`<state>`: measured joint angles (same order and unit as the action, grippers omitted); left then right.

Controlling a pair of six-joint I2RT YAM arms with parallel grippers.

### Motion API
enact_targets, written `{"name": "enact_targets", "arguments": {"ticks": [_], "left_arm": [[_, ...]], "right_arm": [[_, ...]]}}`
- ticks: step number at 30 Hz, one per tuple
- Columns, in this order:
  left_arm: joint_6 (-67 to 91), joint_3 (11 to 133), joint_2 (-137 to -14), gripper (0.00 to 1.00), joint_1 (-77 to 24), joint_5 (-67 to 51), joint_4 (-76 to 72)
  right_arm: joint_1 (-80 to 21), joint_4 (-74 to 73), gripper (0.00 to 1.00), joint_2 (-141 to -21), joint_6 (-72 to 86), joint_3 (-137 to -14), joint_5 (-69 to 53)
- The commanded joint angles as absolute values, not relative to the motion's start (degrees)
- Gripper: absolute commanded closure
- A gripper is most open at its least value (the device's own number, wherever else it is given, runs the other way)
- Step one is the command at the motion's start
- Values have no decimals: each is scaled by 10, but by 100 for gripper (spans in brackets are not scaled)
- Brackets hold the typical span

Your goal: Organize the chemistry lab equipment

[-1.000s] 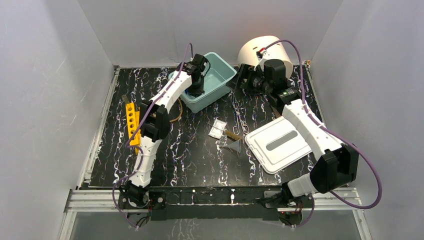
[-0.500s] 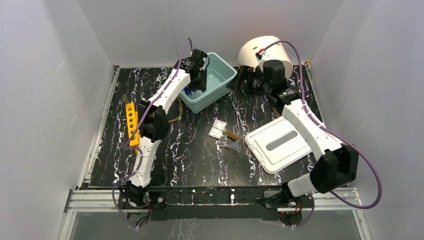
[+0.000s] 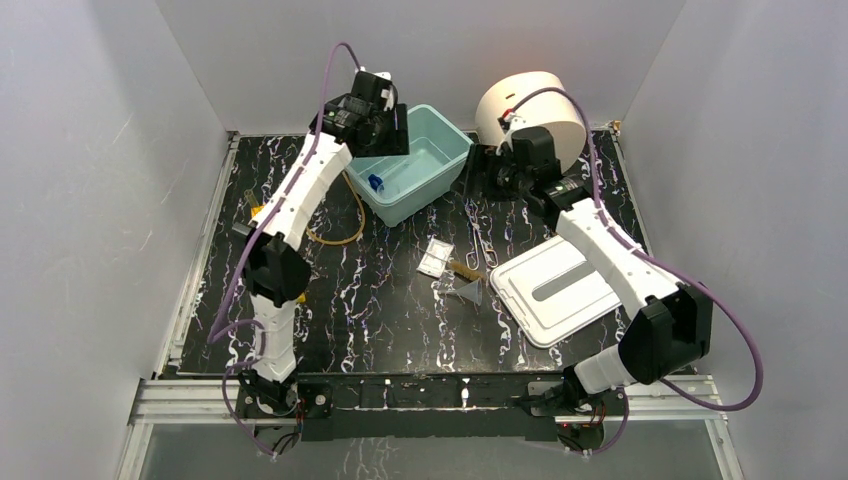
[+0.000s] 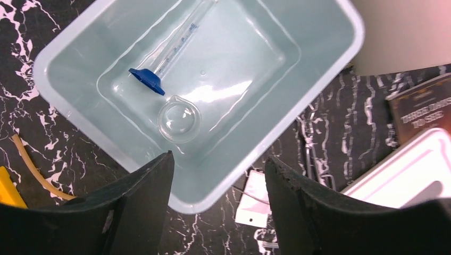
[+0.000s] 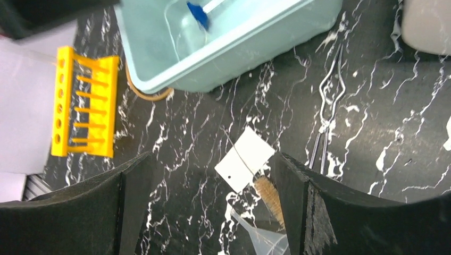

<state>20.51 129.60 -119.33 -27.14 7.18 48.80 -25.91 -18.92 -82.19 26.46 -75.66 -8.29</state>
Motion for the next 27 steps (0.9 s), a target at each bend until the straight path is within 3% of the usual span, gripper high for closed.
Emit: {"name": "enact_targets", "arguments": {"ticks": [1, 10, 17, 25, 27], "left_arm": [[233, 1264, -1119, 36, -272, 75, 465], [262, 1077, -959, 25, -268, 78, 393], [312, 844, -820, 24, -264, 7, 287], [360, 722, -716, 23, -261, 34, 262], [360, 714, -708, 22, -261, 52, 268]], "right_arm": [[-309, -236, 12, -840, 236, -796, -23], [-403, -285, 14, -858, 184, -729, 93], [-418, -269, 31, -903, 69, -699, 35], [-423, -205, 38, -965, 33, -677, 8], [-423, -197, 46, -988, 21, -688, 9]]}}
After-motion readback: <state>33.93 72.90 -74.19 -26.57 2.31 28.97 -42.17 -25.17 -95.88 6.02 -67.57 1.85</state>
